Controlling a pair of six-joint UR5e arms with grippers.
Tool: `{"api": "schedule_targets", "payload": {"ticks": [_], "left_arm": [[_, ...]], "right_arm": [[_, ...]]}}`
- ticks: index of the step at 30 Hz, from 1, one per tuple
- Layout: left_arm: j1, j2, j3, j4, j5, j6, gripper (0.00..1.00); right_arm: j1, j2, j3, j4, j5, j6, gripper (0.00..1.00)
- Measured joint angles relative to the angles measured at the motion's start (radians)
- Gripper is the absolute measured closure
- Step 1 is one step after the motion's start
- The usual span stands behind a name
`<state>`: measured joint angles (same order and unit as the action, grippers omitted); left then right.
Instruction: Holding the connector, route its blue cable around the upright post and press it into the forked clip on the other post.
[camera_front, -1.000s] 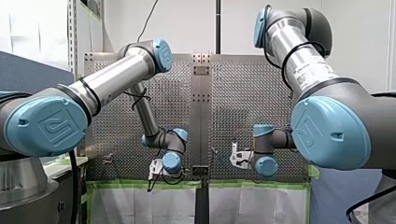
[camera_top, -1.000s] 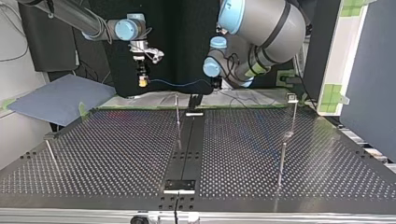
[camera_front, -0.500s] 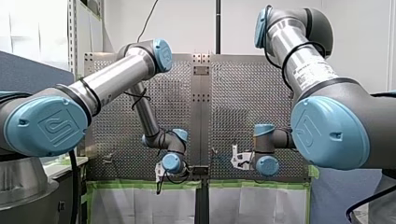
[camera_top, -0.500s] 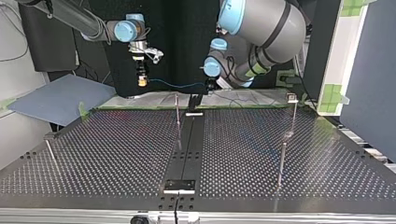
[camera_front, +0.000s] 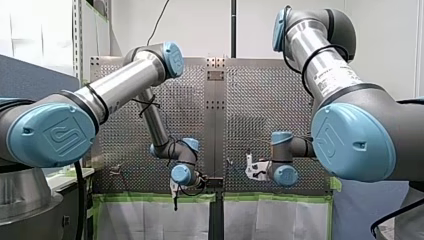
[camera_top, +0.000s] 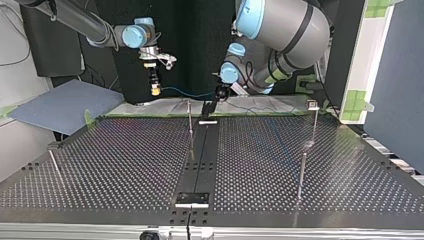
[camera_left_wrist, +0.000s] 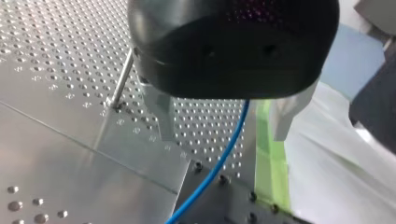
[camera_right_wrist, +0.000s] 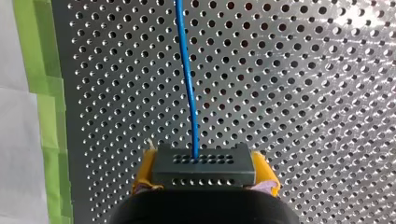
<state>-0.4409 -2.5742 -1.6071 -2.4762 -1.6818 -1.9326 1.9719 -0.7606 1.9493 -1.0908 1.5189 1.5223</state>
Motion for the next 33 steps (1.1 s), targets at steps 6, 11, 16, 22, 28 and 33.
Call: {"api": "schedule_targets", "payload": {"ticks": [6,11,16,22,28,33], "left_arm": [[0.004,0.001,-0.003,0.005,0.051,-0.051,0.00],[0.006,0.001,-0.003,0.011,0.076,-0.071,0.00],[0.006,0.002,-0.003,0.019,0.066,-0.073,0.00],[0.006,0.014,-0.003,0.019,0.038,-0.074,0.00],[0.001,0.023,-0.003,0.018,-0.013,-0.071,0.00],[-0.001,0.024,-0.003,0.022,-0.050,-0.070,0.00]], "right_arm": [[-0.001,0.000,-0.011,0.011,-0.010,0.002,1.00],[0.000,0.004,-0.012,0.009,-0.034,0.003,1.00],[0.000,0.008,-0.013,0.006,-0.045,0.005,1.00],[0.003,0.039,-0.033,0.011,-0.055,0.003,1.00],[0.008,0.080,-0.062,0.024,-0.068,0.000,1.00],[0.009,0.096,-0.080,0.028,-0.085,0.001,1.00]]}}
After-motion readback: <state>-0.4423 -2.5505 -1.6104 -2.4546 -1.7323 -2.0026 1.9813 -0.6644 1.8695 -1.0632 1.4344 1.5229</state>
